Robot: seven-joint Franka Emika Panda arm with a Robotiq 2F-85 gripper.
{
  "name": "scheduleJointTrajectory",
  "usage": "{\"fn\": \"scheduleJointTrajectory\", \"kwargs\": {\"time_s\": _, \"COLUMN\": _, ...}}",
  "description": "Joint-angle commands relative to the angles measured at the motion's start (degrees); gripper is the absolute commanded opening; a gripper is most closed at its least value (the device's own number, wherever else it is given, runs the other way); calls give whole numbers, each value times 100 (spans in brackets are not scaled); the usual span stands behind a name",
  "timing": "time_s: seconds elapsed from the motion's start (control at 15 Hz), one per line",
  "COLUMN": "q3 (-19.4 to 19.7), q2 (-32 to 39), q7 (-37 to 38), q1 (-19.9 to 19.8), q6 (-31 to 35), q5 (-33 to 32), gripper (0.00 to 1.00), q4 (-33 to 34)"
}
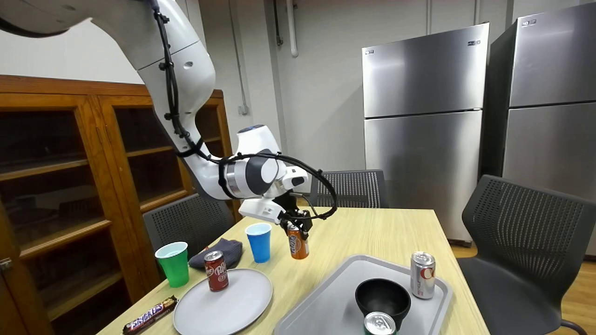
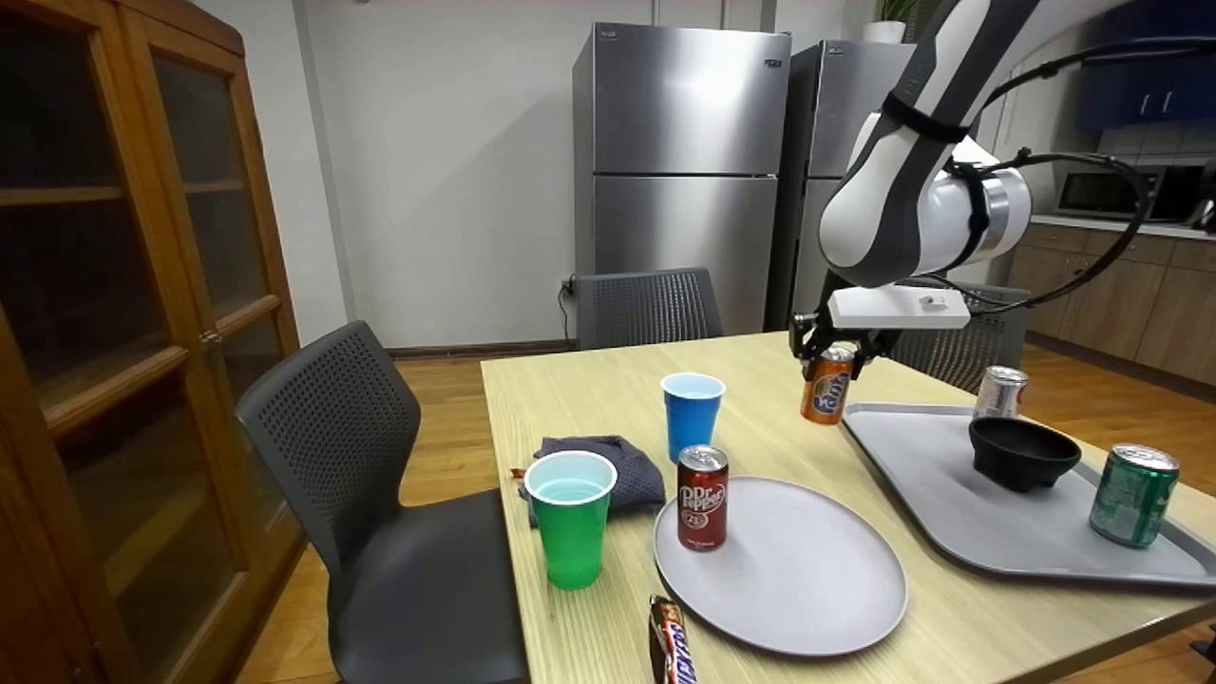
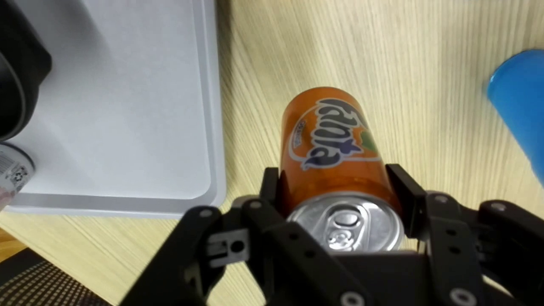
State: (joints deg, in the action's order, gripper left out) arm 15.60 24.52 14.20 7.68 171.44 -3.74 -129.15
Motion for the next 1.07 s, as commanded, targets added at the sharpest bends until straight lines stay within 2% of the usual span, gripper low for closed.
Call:
{"fn": "scheduleJointTrajectory", "kwargs": {"time_s": 0.0, "q3": -72, "q2": -474, "q7": -185, "q1": 120, "q6": 58, "q5": -206, "gripper": 38, "q4": -456}}
{"fn": "scheduleJointTrajectory", "kwargs": {"time_s": 1.0, "q3": -412, "q2": -682, "q7": -234, "q1": 635, "q6": -32, "q5": -665, "gripper": 38, "q4": -992}}
